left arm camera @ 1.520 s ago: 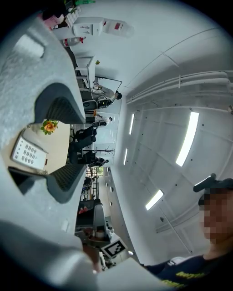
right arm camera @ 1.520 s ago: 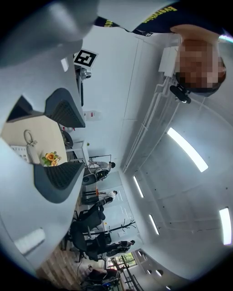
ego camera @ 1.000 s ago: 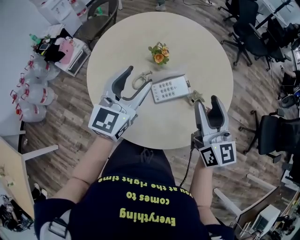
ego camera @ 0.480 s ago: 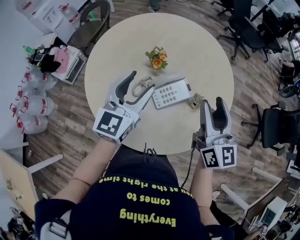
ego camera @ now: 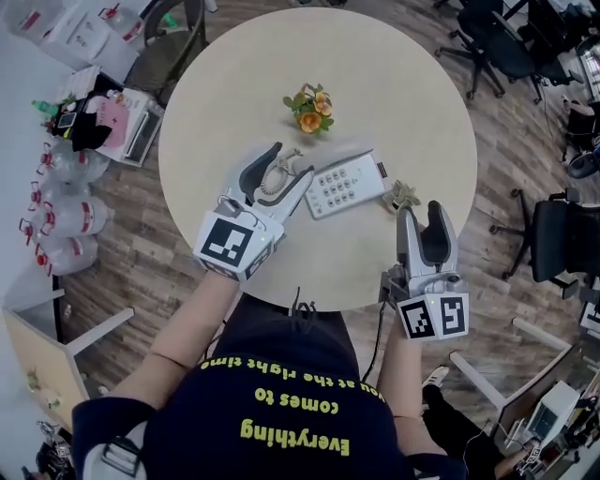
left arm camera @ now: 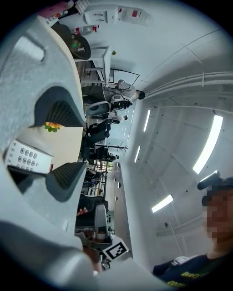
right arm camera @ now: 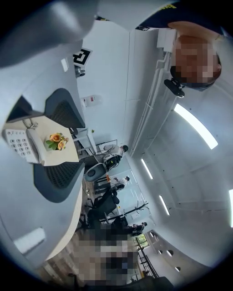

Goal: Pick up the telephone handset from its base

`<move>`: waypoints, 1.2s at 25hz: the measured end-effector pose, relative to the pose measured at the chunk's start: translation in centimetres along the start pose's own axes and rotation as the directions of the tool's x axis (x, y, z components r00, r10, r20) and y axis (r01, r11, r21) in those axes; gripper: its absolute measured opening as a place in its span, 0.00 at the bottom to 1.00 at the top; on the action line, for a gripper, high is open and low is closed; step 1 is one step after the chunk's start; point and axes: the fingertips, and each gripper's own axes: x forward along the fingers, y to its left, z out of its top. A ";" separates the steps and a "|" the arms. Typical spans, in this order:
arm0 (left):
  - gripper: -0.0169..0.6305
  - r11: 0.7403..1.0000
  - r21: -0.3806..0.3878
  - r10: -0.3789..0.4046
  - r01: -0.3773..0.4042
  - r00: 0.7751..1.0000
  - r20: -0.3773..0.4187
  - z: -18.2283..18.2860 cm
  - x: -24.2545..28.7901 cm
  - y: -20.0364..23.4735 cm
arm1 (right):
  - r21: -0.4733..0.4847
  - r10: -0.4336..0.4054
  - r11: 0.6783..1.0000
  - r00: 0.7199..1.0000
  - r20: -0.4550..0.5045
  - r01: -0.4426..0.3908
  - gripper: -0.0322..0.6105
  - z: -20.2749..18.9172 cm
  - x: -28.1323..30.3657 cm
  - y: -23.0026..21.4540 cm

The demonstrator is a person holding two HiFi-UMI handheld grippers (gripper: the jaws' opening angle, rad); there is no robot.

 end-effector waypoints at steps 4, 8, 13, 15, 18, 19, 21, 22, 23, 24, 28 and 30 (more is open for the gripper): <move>0.41 1.000 0.000 -0.014 0.014 0.999 -0.049 -2.5 1.9 0.3 | 0.025 -0.017 1.000 0.999 -0.030 0.017 0.41 -1.9 0.8 -1.2; 0.41 0.999 -0.001 -0.032 0.032 0.993 -0.117 -5.8 4.0 0.6 | 0.056 -0.023 0.998 0.998 -0.065 0.027 0.41 -3.9 1.2 -2.0; 0.41 0.998 -0.019 -0.058 0.055 0.981 -0.183 -8.9 6.6 1.1 | 0.083 -0.028 0.996 0.994 -0.101 0.037 0.42 -5.4 1.6 -2.7; 0.41 0.997 -0.025 -0.070 0.066 0.977 -0.202 -9.9 7.7 1.2 | 0.089 -0.034 0.995 0.993 -0.110 0.044 0.42 -5.8 1.8 -3.2; 0.41 0.996 -0.018 -0.093 0.091 0.967 -0.238 -11.5 9.4 1.0 | 0.092 -0.043 0.994 0.992 -0.119 0.054 0.42 -6.2 2.0 -3.9; 0.41 0.995 -0.013 -0.102 0.102 0.962 -0.255 -12.2 9.9 0.8 | 0.094 -0.045 0.994 0.991 -0.123 0.056 0.42 -6.3 2.0 -4.1; 0.41 0.992 0.002 -0.123 0.129 0.948 -0.295 -13.6 10.9 0.5 | 0.097 -0.046 0.993 0.991 -0.129 0.059 0.42 -6.5 2.2 -4.4; 0.41 0.990 0.009 -0.134 0.144 0.939 -0.316 -14.3 11.3 0.4 | 0.100 -0.046 0.993 0.990 -0.132 0.059 0.42 -6.5 2.3 -4.6; 0.41 0.987 0.012 -0.144 0.157 0.930 -0.337 -15.0 11.8 0.3 | 0.103 -0.045 0.993 0.990 -0.135 0.059 0.42 -6.6 2.4 -4.7; 0.41 0.985 0.010 -0.155 0.170 0.921 -0.358 -15.6 12.2 0.2 | 0.105 -0.043 0.993 0.989 -0.139 0.058 0.42 -6.7 2.5 -4.8; 0.43 0.976 -0.008 -0.199 0.218 0.876 -0.440 -17.9 13.5 -0.1 | 0.111 -0.035 0.992 0.988 -0.152 0.053 0.42 -7.2 2.6 -5.0; 0.45 0.970 0.004 -0.212 0.244 0.850 -0.482 -18.9 13.9 -0.2 | 0.114 -0.035 0.992 0.987 -0.158 0.053 0.42 -7.4 2.6 -5.2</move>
